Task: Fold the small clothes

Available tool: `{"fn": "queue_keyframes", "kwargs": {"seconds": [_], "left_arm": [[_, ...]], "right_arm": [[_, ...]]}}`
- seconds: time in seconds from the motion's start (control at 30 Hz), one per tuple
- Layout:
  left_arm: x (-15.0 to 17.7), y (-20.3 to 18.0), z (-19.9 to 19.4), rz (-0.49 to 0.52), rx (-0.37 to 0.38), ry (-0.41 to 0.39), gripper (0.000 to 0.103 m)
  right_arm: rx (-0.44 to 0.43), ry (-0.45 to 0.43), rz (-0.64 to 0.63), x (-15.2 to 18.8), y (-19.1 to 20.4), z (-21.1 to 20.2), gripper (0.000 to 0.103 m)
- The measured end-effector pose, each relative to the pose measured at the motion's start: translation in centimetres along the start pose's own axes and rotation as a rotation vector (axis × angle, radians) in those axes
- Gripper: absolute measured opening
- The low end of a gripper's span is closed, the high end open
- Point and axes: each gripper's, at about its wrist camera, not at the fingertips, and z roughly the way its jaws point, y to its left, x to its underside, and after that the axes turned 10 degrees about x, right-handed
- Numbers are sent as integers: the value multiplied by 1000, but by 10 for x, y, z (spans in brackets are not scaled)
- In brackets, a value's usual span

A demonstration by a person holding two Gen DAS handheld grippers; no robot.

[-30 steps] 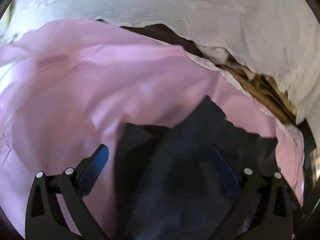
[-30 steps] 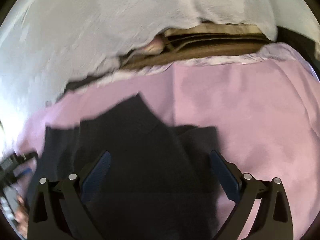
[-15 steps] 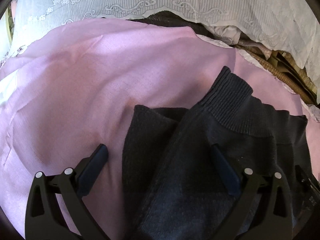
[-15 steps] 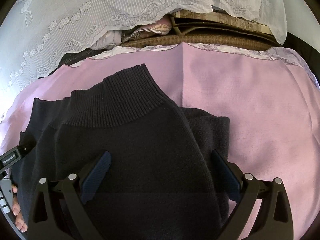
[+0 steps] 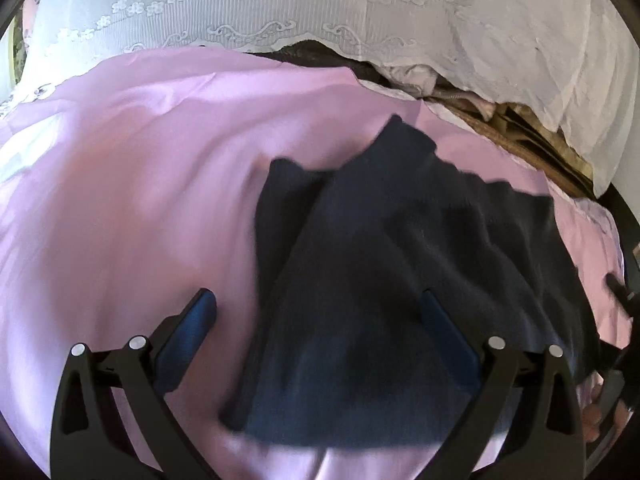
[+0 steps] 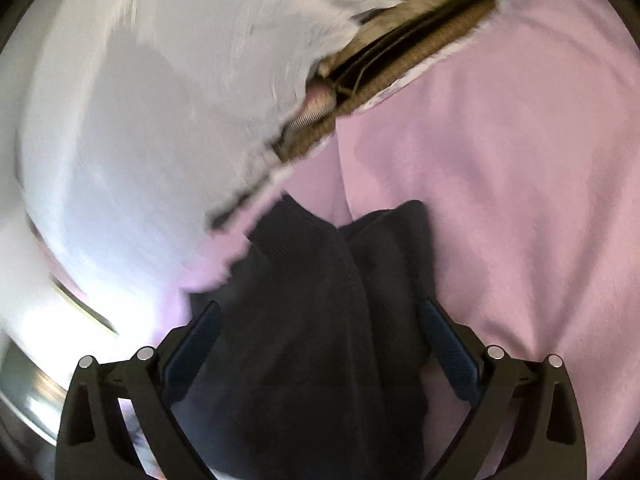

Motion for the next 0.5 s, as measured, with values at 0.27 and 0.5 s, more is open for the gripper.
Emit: {"fn": "queue_keyframes", "kwargs": {"seconds": [0.27, 0.5], "left_arm": [[40, 3, -33, -33, 10, 25, 99], [68, -13, -45, 48, -68, 86, 99]], "right_arm": [[-29, 53, -47, 27, 3, -34, 100], [-169, 46, 75, 52, -18, -76, 100]]}}
